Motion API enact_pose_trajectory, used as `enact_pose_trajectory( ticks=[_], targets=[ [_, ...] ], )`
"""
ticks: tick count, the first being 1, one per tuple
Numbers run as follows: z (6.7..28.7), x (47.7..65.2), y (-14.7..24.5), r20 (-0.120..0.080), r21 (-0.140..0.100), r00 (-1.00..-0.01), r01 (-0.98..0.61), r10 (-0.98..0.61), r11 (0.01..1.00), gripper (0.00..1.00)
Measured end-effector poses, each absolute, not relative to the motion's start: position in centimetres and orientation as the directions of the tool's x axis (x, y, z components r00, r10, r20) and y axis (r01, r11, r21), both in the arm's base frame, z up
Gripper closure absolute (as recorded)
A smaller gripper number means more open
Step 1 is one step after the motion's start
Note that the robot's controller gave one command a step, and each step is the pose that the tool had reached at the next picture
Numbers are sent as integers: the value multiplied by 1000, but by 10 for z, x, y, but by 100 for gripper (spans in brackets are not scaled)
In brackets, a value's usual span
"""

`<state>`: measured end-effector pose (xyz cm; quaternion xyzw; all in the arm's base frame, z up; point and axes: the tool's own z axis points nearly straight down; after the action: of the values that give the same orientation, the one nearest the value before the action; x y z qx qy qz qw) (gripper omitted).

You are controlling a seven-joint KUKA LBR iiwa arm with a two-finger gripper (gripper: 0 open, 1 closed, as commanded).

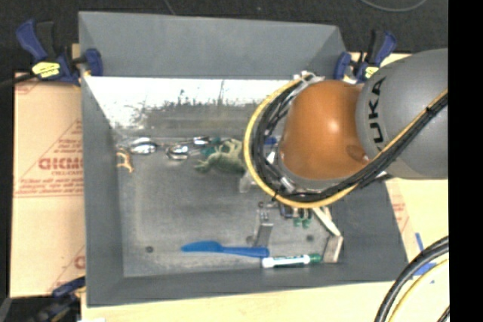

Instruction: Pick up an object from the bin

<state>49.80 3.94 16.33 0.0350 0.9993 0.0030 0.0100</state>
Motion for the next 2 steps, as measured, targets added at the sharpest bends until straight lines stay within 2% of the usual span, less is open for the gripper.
enact_pose_trajectory(
  ticks=[1, 2],
  targets=[
    [100, 478, 70, 0, 4, -976, 216, 216, 976, 0],
    [72, 477, 84, -35, 9, -991, 131, 131, 991, 0]
  ],
)
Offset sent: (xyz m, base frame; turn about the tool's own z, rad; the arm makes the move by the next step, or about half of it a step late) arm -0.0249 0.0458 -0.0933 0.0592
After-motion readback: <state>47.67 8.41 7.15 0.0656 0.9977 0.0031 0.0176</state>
